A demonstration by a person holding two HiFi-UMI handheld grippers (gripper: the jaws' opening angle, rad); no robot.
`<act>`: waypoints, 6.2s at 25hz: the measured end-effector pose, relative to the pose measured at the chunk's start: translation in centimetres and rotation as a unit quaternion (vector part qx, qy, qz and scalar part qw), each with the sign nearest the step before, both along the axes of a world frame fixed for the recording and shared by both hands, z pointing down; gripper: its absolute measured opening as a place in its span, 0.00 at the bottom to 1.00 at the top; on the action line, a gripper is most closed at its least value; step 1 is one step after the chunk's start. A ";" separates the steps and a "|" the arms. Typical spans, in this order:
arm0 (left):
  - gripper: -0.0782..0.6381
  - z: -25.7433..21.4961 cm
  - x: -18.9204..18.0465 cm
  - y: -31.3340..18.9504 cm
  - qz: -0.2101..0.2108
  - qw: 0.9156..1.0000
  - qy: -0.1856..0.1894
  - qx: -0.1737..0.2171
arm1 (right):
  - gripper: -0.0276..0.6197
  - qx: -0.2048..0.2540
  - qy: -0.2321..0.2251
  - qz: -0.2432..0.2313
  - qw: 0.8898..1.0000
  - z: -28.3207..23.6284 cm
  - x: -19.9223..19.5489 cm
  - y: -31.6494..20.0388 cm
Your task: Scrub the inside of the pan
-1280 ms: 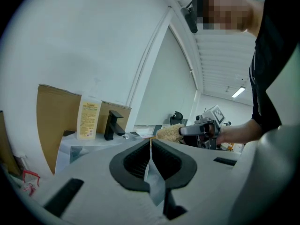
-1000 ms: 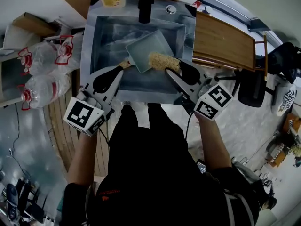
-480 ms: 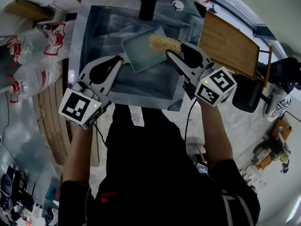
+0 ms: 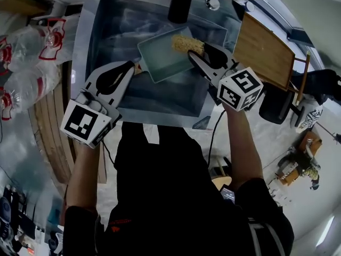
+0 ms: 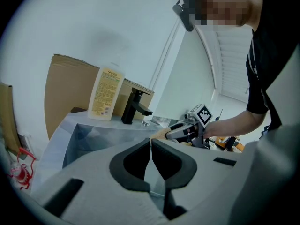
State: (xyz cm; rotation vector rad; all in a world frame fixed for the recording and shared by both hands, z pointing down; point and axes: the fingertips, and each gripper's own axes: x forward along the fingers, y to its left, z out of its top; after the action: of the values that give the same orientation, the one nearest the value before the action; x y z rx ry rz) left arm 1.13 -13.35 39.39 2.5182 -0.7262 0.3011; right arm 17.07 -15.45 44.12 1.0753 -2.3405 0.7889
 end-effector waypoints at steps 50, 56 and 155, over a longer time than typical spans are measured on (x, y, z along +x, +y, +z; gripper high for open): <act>0.15 2.7 -2.1 -0.3 -0.002 0.999 0.027 -0.017 | 0.32 -0.054 0.314 -0.194 0.928 11.4 -3.9 -1.6; 0.15 2.5 -4.0 0.3 -0.008 1.000 0.022 -0.016 | 0.32 -0.044 0.309 -0.216 0.925 11.4 -7.2 -1.1; 0.15 0.5 -1.0 2.5 0.012 1.000 0.019 0.001 | 0.32 -0.053 0.367 -0.261 0.891 9.9 -3.7 3.4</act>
State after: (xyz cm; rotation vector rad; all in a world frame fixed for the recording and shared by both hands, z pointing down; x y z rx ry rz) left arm 0.11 -10.81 39.85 2.5295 -0.6818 0.2613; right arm 13.38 -12.08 54.06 0.5056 -1.7595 0.2279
